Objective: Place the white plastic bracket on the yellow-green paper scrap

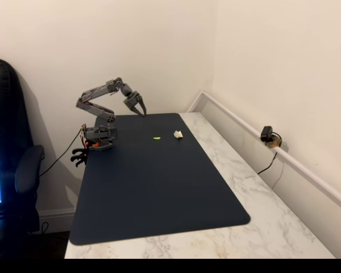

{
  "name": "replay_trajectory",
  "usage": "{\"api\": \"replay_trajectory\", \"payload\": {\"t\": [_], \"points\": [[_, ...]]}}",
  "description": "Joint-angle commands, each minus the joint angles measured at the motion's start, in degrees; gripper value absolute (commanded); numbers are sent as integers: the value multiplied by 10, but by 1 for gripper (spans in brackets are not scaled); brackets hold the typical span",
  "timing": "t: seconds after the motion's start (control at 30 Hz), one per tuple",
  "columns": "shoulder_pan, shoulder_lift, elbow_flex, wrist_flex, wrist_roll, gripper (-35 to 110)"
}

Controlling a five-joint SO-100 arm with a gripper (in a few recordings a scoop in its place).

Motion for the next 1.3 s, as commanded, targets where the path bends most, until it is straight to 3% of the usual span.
{"api": "replay_trajectory", "payload": {"t": [0.0, 0.37, 0.73, 0.97, 1.27], "points": [[-16, -88, -139, 32, 47, 0], [-22, -285, -376, 169, 168, 0], [-25, -410, -466, 207, 204, 1], [-13, -624, -658, 279, 190, 18], [5, -770, -786, 269, 211, 33]]}}
